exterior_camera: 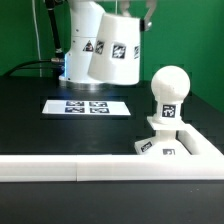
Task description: Assemble lamp
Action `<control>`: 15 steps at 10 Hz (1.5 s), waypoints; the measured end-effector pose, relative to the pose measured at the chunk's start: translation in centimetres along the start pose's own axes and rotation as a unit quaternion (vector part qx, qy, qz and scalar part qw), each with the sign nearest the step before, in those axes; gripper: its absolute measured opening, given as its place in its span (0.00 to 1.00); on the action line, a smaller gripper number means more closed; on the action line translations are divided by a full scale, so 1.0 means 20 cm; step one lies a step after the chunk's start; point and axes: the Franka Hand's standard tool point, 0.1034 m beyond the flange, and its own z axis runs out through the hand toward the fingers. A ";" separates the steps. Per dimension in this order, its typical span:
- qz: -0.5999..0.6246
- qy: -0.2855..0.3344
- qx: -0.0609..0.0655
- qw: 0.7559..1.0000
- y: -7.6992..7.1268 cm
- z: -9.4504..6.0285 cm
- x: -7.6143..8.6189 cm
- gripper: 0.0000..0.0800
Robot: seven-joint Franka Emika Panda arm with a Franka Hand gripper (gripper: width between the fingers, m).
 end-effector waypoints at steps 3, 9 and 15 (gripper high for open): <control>0.032 0.005 0.011 0.999 -0.17 -0.12 0.05 0.06; 0.033 0.024 0.013 0.999 -0.44 -0.03 0.12 0.06; 0.008 0.032 -0.001 0.999 -0.42 0.22 0.10 0.06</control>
Offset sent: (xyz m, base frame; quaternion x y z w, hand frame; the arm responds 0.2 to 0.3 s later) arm 0.0304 0.0453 0.0282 -0.0117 -0.0051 0.0482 0.9988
